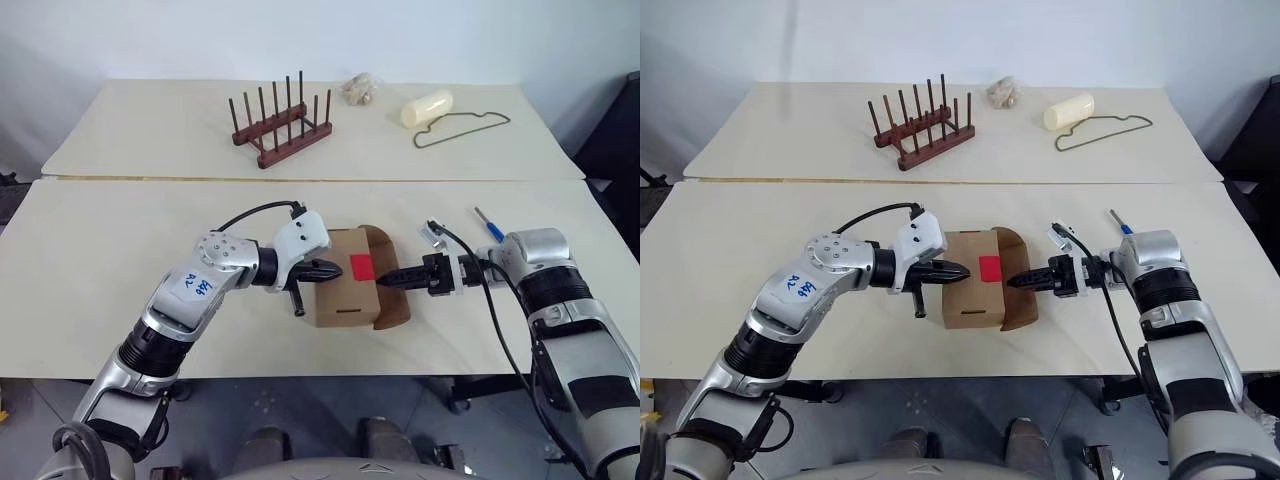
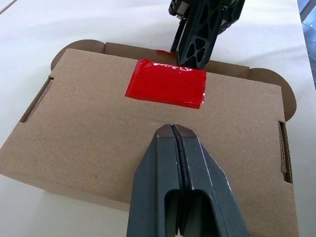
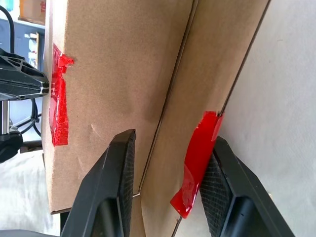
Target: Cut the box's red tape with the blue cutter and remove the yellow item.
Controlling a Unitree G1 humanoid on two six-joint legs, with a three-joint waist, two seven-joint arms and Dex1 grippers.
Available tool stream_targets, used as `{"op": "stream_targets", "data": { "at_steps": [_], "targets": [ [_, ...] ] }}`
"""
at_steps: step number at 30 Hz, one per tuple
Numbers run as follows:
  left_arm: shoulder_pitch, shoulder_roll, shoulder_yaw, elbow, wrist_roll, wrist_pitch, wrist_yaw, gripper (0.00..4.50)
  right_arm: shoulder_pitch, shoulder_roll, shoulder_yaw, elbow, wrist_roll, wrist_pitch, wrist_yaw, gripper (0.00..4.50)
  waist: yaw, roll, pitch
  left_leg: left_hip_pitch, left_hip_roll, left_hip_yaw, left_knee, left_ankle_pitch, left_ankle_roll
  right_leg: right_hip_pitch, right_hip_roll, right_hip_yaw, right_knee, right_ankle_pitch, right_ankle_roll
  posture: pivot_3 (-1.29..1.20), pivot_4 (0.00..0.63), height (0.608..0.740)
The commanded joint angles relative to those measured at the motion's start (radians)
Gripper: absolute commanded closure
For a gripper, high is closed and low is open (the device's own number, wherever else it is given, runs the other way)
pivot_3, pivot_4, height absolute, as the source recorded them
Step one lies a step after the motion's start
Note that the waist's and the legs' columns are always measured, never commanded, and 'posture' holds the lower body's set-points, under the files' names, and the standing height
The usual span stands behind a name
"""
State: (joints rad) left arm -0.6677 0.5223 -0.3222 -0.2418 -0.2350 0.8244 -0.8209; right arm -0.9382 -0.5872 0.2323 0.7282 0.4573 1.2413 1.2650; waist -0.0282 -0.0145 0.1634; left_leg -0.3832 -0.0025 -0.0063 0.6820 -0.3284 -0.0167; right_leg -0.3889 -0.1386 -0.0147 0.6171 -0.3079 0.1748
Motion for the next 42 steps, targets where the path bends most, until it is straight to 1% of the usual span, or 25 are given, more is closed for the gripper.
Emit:
{"op": "stream_targets", "data": {
  "at_steps": [1,3,4,6,8,12,15,18,20,23,27,28,30,31,34,36,37,42],
  "targets": [
    [0.031,0.014,-0.029,-0.006,0.009,0.031,-0.001,4.50,0.043,0.043,0.070,0.031,-0.062,0.005,-0.033,3.06,0.000,0.000,-0.002,0.000,0.000,0.000,0.000,0.000,0.000,0.000,0.000,0.000,0.000,0.000,0.000,0.00,0.150,0.740],
    [0.035,0.015,-0.027,-0.010,0.008,0.033,0.000,4.50,0.045,0.050,0.067,0.044,-0.071,-0.002,-0.028,3.54,-0.001,-0.001,-0.002,0.000,0.001,0.000,0.000,0.000,0.000,0.000,0.001,0.000,0.000,0.000,0.000,0.00,0.150,0.740],
    [0.039,0.017,-0.027,-0.016,0.007,0.036,0.000,4.50,0.048,0.056,0.064,0.058,-0.080,-0.009,-0.031,3.95,-0.002,-0.003,-0.005,0.000,0.001,0.000,-0.001,0.000,0.000,0.000,0.001,0.000,0.000,0.000,-0.001,0.00,0.150,0.740],
    [0.045,0.021,-0.028,-0.024,0.006,0.040,-0.001,4.50,0.050,0.063,0.062,0.074,-0.093,-0.019,-0.031,4.49,-0.001,-0.010,-0.008,0.004,0.003,0.000,-0.002,-0.001,-0.002,0.003,0.003,0.000,-0.001,0.000,-0.002,0.00,0.150,0.740],
    [0.047,0.023,-0.029,-0.027,0.007,0.041,-0.002,4.50,0.050,0.065,0.063,0.080,-0.100,-0.022,-0.017,4.49,0.000,-0.013,-0.011,0.016,0.005,-0.001,-0.002,-0.004,-0.003,0.017,0.005,-0.002,-0.009,0.000,-0.004,0.00,0.150,0.740],
    [0.044,0.022,-0.031,-0.020,0.010,0.035,-0.004,4.50,0.039,0.064,0.050,0.097,-0.113,-0.023,-0.014,4.49,0.001,-0.014,-0.011,0.017,0.006,-0.010,-0.002,-0.005,-0.004,0.018,0.005,-0.001,-0.011,0.000,-0.004,0.00,0.150,0.740],
    [0.045,0.001,-0.032,-0.001,0.012,0.008,0.003,4.50,0.022,0.032,0.045,0.088,-0.116,-0.003,-0.008,4.49,0.001,-0.014,-0.011,0.017,0.007,-0.010,-0.002,-0.005,-0.005,0.018,0.005,-0.001,-0.011,0.000,-0.005,0.00,0.150,0.740],
    [0.038,-0.030,-0.033,0.023,0.014,-0.016,0.012,4.50,-0.004,-0.006,0.036,0.079,-0.118,0.018,-0.006,4.49,0.006,-0.011,-0.010,0.015,0.006,-0.010,-0.002,-0.005,-0.005,0.017,0.004,-0.001,-0.012,0.000,-0.005,0.00,0.150,0.740],
    [0.024,-0.067,-0.037,0.060,0.020,-0.046,0.024,4.50,-0.040,-0.044,0.032,0.070,-0.121,0.042,-0.004,4.49,0.015,-0.007,-0.007,0.014,0.005,-0.010,-0.002,-0.005,-0.004,0.016,0.002,-0.001,-0.012,0.000,-0.005,0.00,0.150,0.740],
    [0.002,-0.122,-0.046,0.117,0.031,-0.092,0.036,4.50,-0.081,-0.100,0.050,0.053,-0.124,0.066,0.016,4.49,0.033,0.003,-0.001,0.011,0.000,-0.009,-0.001,-0.004,-0.001,0.013,-0.002,-0.002,-0.012,0.000,-0.004,0.00,0.150,0.740],
    [-0.034,-0.228,-0.061,0.229,0.050,-0.201,0.060,4.50,-0.157,-0.225,0.112,-0.033,-0.105,0.157,0.061,4.49,0.054,0.014,0.006,0.006,-0.004,-0.008,0.000,-0.004,0.001,0.010,-0.005,-0.003,-0.014,0.002,-0.002,0.00,0.150,0.740],
    [-0.042,-0.248,-0.066,0.254,0.057,-0.224,0.064,4.50,-0.171,-0.251,0.131,-0.049,-0.103,0.170,0.070,4.49,0.054,0.015,0.006,0.002,-0.004,-0.007,0.000,-0.004,0.001,0.008,-0.005,-0.004,-0.014,0.002,0.000,0.00,0.150,0.740],
    [-0.053,-0.282,-0.067,0.298,0.068,-0.269,0.073,4.50,-0.198,-0.302,0.172,-0.092,-0.095,0.199,0.089,4.49,0.055,0.015,0.006,-0.011,-0.004,-0.003,0.002,-0.004,0.001,-0.006,-0.005,-0.006,-0.008,0.003,0.001,0.00,0.150,0.740],
    [-0.059,-0.297,-0.068,0.317,0.072,-0.284,0.079,4.50,-0.208,-0.321,0.190,-0.102,-0.092,0.202,0.100,4.49,0.053,0.015,0.007,-0.013,-0.004,-0.001,0.002,-0.004,0.001,-0.009,-0.005,-0.008,-0.008,0.003,0.001,0.00,0.150,0.740],
    [-0.067,-0.367,-0.060,0.381,0.077,-0.361,0.107,4.50,-0.286,-0.410,0.257,-0.152,-0.091,0.249,0.123,4.49,0.053,0.018,0.008,-0.016,-0.004,0.000,0.000,-0.004,0.002,-0.011,-0.005,-0.011,-0.011,0.003,0.001,0.00,0.150,0.740],
    [-0.070,-0.402,-0.053,0.415,0.082,-0.401,0.125,4.50,-0.326,-0.453,0.298,-0.181,-0.082,0.275,0.139,4.49,0.055,0.018,0.008,-0.020,-0.004,0.001,0.001,-0.005,0.002,-0.015,-0.006,-0.012,-0.011,0.003,0.001,0.00,0.150,0.740],
    [-0.073,-0.417,-0.050,0.431,0.086,-0.420,0.132,4.50,-0.343,-0.473,0.322,-0.197,-0.080,0.281,0.150,4.49,0.055,0.018,0.009,-0.022,-0.004,0.001,0.001,-0.005,0.003,-0.017,-0.007,-0.013,-0.011,0.003,0.001,0.00,0.150,0.740],
    [-0.084,-0.472,-0.030,0.487,0.098,-0.477,0.162,4.50,-0.447,-0.542,0.439,-0.265,-0.060,0.327,0.196,4.49,0.055,0.017,0.009,-0.023,-0.004,0.003,0.002,-0.005,0.003,-0.018,-0.009,-0.017,-0.010,0.003,0.001,0.00,0.150,0.740]
  ]
}}
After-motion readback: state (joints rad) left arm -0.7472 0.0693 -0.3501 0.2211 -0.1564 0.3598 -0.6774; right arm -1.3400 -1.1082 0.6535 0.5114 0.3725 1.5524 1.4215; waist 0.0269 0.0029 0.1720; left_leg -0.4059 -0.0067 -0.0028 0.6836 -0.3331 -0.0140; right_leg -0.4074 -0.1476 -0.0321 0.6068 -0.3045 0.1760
